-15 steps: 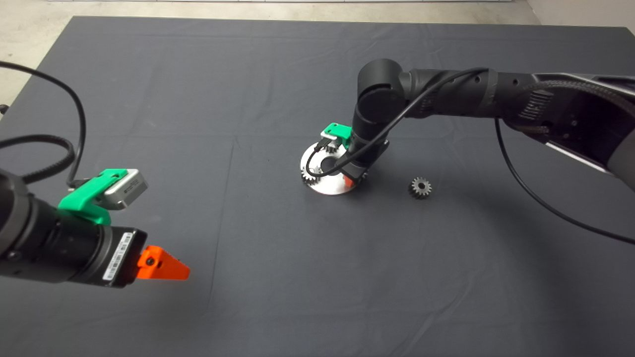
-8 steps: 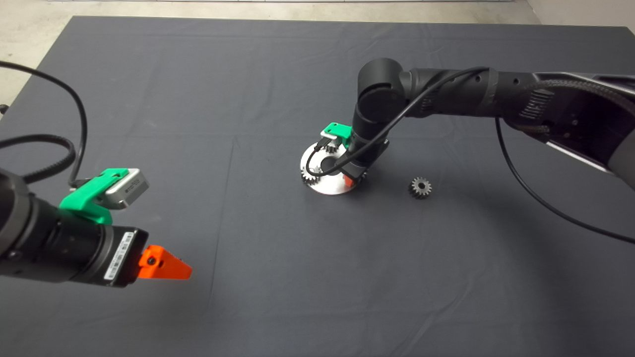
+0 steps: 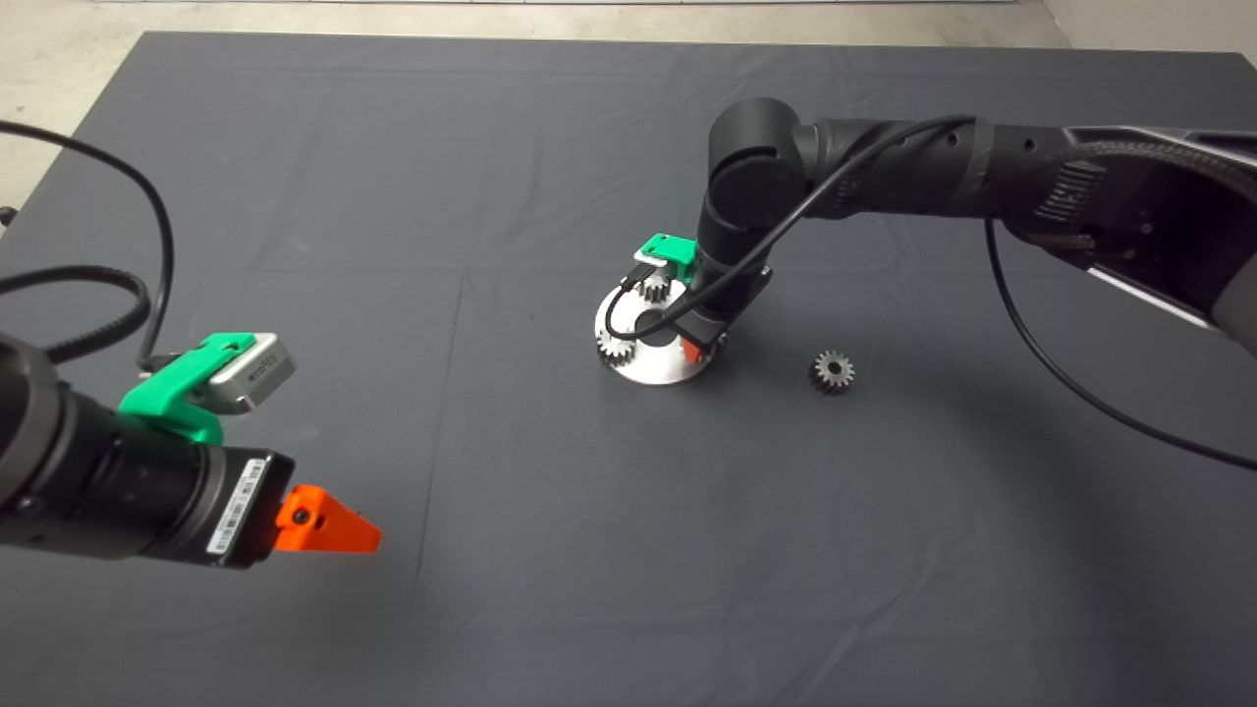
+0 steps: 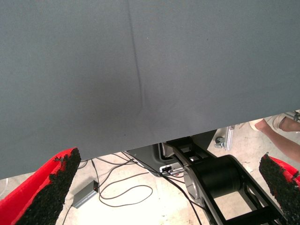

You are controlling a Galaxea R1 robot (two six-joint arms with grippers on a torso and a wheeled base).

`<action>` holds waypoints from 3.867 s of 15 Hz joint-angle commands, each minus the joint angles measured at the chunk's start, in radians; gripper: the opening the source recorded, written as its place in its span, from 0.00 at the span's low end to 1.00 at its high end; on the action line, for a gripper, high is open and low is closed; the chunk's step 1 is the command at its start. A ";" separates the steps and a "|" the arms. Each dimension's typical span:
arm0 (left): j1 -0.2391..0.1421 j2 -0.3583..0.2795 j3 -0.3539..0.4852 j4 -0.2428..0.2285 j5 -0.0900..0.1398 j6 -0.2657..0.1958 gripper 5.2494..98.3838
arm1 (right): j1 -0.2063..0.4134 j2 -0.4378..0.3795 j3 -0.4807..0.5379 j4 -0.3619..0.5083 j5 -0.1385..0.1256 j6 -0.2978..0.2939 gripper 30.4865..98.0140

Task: Remove an incorrectly installed larger gear and replace it with the correct smaller gear

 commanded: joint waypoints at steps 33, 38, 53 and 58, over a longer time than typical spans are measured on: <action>-0.011 -0.006 0.024 -0.012 0.000 0.004 1.00 | 0.035 -0.179 -0.043 -0.011 -0.084 0.002 0.28; -0.011 -0.006 0.024 -0.012 0.000 0.002 1.00 | 0.035 -0.179 -0.052 -0.027 -0.070 0.002 0.28; -0.011 -0.006 0.024 -0.012 0.000 0.004 1.00 | 0.035 -0.180 -0.051 -0.034 -0.072 0.002 0.33; -0.012 -0.006 0.024 -0.012 0.000 0.004 1.00 | 0.040 -0.177 -0.040 -0.032 -0.080 0.005 0.41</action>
